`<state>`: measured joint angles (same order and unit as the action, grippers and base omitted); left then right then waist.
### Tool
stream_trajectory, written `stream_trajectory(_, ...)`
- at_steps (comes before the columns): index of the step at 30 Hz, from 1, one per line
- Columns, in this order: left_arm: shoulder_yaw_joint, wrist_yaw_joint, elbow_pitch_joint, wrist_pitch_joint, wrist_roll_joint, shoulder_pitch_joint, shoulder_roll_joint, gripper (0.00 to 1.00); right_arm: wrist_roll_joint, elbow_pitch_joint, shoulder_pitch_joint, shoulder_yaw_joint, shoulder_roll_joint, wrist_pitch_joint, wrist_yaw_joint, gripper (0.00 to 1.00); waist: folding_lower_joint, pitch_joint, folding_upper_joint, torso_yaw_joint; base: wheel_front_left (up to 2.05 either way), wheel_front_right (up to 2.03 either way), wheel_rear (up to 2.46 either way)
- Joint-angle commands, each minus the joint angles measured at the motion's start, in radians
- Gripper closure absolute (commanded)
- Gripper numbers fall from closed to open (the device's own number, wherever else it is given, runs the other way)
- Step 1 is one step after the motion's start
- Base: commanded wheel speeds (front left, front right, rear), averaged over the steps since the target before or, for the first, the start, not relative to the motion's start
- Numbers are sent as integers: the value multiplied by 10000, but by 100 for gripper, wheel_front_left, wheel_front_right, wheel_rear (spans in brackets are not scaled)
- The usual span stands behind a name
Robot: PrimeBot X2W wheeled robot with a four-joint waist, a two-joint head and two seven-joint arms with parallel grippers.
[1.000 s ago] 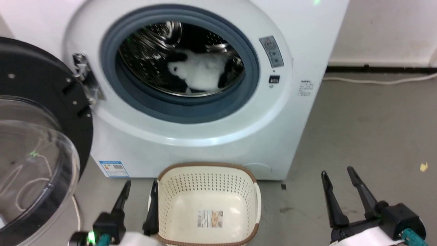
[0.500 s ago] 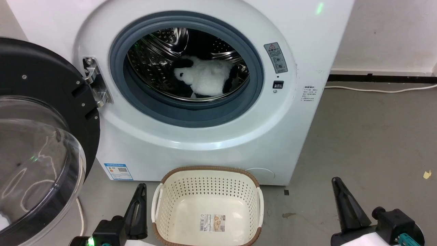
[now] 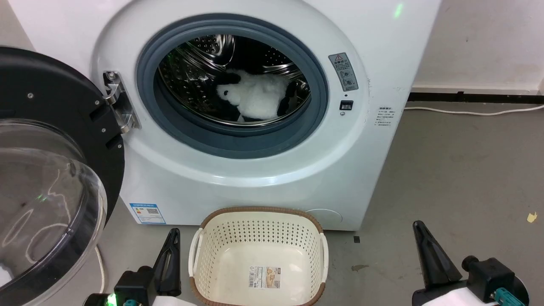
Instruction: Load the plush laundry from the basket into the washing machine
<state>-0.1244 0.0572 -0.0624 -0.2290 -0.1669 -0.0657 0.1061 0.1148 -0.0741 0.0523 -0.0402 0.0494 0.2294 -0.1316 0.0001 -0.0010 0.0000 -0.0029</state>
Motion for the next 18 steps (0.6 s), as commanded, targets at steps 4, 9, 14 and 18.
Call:
stream_trajectory(4,78,-72,85,135,167,89,-66,100,-113,79,-77,37,1,-126,1,100,-1,1,0,2,0,0,0)
stream_trajectory(9,122,-91,105,217,224,111,-85,100,-153,104,-94,51,2,-208,2,100,-1,1,0,3,0,0,0)
stream_trajectory(14,178,-115,131,319,296,138,-108,100,-202,135,-115,68,2,-311,2,100,-1,1,0,4,0,0,0)
stream_trajectory(18,221,-133,151,400,352,159,-127,100,-241,160,-132,82,2,-393,2,100,-1,2,0,5,0,0,0)
